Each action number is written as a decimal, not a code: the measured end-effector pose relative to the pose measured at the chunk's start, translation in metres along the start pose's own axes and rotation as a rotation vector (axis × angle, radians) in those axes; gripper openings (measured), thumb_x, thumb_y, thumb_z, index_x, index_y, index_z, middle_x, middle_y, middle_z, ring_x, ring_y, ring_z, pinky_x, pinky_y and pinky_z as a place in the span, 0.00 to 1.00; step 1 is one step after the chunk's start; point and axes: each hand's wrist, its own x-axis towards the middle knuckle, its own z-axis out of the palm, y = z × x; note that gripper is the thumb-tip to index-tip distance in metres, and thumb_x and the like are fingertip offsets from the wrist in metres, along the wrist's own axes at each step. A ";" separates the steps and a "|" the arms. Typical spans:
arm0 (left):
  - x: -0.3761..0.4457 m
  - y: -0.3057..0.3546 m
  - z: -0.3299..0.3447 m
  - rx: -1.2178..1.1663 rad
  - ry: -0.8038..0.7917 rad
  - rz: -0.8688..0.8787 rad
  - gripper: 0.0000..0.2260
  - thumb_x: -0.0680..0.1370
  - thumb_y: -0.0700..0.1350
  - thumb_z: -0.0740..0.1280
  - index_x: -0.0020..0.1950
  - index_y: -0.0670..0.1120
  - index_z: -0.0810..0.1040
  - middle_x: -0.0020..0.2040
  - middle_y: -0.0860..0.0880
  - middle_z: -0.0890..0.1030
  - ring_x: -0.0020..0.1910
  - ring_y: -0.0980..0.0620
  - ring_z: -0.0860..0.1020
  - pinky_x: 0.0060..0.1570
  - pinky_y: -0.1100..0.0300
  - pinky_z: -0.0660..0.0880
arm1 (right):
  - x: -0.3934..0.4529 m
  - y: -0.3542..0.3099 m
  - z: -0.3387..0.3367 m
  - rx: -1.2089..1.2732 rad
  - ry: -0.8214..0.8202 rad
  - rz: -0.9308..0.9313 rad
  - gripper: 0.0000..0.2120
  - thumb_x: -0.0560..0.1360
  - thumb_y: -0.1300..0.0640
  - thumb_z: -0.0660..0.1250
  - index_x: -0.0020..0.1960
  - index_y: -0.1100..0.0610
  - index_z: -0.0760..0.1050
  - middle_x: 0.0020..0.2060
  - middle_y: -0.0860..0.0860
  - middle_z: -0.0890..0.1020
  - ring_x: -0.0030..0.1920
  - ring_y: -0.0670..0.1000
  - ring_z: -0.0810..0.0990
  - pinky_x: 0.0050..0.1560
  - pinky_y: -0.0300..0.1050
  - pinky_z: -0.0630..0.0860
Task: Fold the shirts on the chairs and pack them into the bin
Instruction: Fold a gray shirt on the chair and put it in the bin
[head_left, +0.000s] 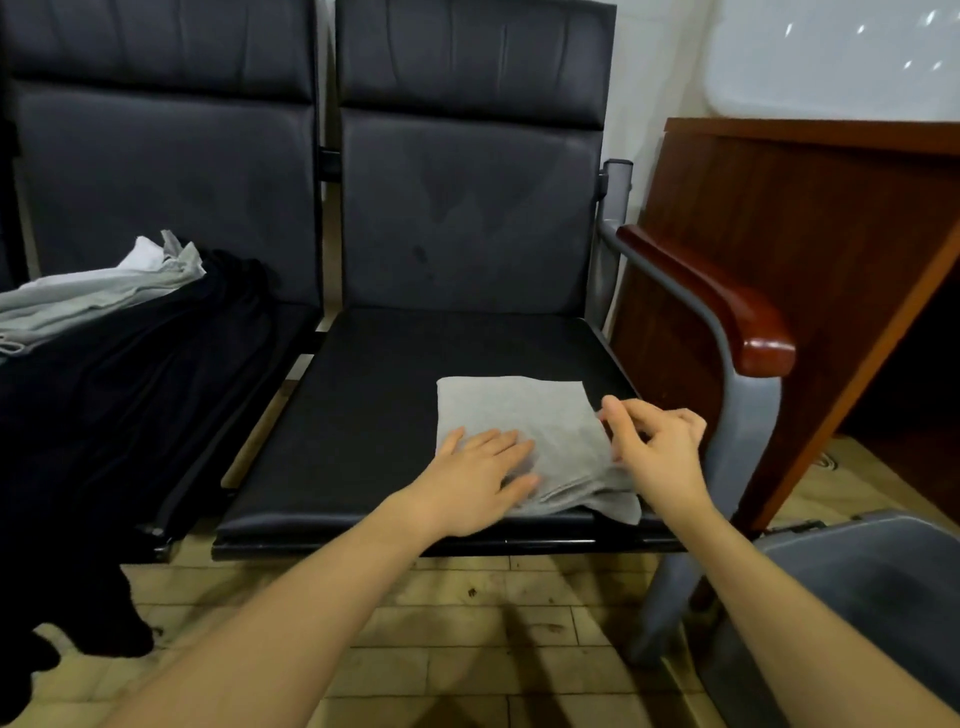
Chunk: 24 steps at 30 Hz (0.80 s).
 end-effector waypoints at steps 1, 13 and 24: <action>0.001 0.005 0.002 0.000 -0.030 0.026 0.23 0.83 0.55 0.47 0.78 0.53 0.52 0.78 0.53 0.51 0.76 0.54 0.49 0.73 0.50 0.42 | -0.001 0.001 -0.003 -0.049 0.026 -0.012 0.14 0.79 0.48 0.61 0.39 0.51 0.79 0.27 0.48 0.76 0.42 0.45 0.76 0.54 0.37 0.54; -0.003 -0.003 0.014 0.088 -0.107 -0.162 0.30 0.79 0.66 0.44 0.78 0.56 0.42 0.78 0.51 0.41 0.76 0.48 0.39 0.74 0.50 0.39 | -0.005 0.018 0.024 -0.499 -0.819 -0.029 0.27 0.82 0.42 0.43 0.78 0.49 0.45 0.78 0.48 0.46 0.77 0.50 0.43 0.76 0.48 0.43; -0.013 -0.023 -0.006 -0.236 0.234 -0.240 0.19 0.81 0.54 0.56 0.70 0.52 0.68 0.64 0.51 0.71 0.59 0.50 0.73 0.62 0.53 0.68 | -0.005 0.011 0.010 -0.238 -0.486 -0.026 0.15 0.80 0.48 0.57 0.53 0.53 0.79 0.50 0.50 0.81 0.51 0.52 0.78 0.56 0.54 0.73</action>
